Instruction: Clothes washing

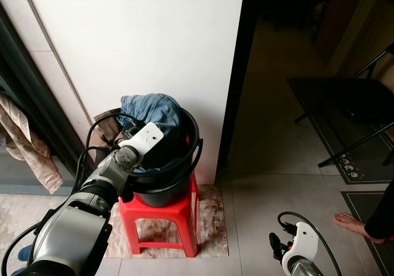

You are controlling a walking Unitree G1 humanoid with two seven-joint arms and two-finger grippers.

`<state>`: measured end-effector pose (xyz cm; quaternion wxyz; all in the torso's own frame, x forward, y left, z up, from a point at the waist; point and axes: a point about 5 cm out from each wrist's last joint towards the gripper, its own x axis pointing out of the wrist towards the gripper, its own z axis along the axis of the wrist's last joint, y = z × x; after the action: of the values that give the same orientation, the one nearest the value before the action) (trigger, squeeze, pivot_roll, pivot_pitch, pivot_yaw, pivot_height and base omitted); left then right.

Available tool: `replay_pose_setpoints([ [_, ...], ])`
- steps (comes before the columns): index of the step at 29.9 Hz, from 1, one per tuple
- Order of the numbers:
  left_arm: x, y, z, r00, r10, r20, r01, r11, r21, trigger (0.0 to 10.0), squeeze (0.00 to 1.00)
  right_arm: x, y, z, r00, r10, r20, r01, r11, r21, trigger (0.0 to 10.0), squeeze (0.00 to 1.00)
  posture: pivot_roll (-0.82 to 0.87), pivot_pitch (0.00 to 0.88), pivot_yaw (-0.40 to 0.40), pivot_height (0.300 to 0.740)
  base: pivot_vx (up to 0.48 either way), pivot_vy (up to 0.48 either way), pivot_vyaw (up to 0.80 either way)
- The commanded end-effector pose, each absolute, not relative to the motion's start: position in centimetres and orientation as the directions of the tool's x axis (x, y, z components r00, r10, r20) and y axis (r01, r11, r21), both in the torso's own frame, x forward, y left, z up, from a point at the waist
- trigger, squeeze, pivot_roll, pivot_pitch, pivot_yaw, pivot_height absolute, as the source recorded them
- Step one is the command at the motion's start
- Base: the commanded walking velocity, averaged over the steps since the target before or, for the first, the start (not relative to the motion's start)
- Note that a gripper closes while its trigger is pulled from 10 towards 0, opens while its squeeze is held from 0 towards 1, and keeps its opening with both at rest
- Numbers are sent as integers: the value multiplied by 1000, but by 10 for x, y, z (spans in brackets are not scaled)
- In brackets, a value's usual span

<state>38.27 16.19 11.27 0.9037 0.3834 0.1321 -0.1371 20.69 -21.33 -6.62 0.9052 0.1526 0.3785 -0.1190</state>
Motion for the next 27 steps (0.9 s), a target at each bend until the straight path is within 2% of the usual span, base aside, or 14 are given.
replay_pose_setpoints([
  [1, 381, 163, 109, 920, -144, -364, 363, 663, 655, 0, 0, 208, -212, -66, 685, -100, -722, 338, 921, 193, 10000, 0, 25, 22, -1, 732, 0, 0, 0],
  [7, 381, 163, 109, 924, -145, -353, 351, 684, 640, 0, 0, 208, -212, -66, 685, -101, -722, 339, 921, 193, 10000, 0, 25, 22, -1, 732, 0, 0, 0],
  [13, 383, 161, 115, 938, -164, -305, 317, 761, 566, 0, 0, 208, -212, -66, 685, -100, -722, 339, 921, 194, 10000, 0, 25, 20, -1, 732, 0, 0, 0],
  [15, 386, 159, 123, 953, -175, -246, 274, 842, 465, 0, 0, 208, -212, -66, 685, -100, -721, 339, 921, 194, 10000, 0, 25, 20, -1, 732, 0, 0, 0],
  [16, 386, 159, 123, 953, -175, -246, 274, 842, 465, 0, 0, 208, -212, -66, 685, -100, -721, 339, 921, 194, 10000, 0, 25, 20, -1, 732, 0, 0, 0],
  [19, 389, 160, 133, 970, -178, -166, 224, 921, 320, 0, 0, 208, -212, -66, 686, -100, -721, 338, 921, 194, 10000, 0, 25, 20, -1, 732, 0, 0, 0],
  [27, 394, 171, 160, 993, -112, 29, 109, 989, 96, 0, 0, 208, -212, -66, 686, -99, -721, 337, 922, 193, 10000, 0, 23, 11, -2, 732, 0, 0, 0],
])
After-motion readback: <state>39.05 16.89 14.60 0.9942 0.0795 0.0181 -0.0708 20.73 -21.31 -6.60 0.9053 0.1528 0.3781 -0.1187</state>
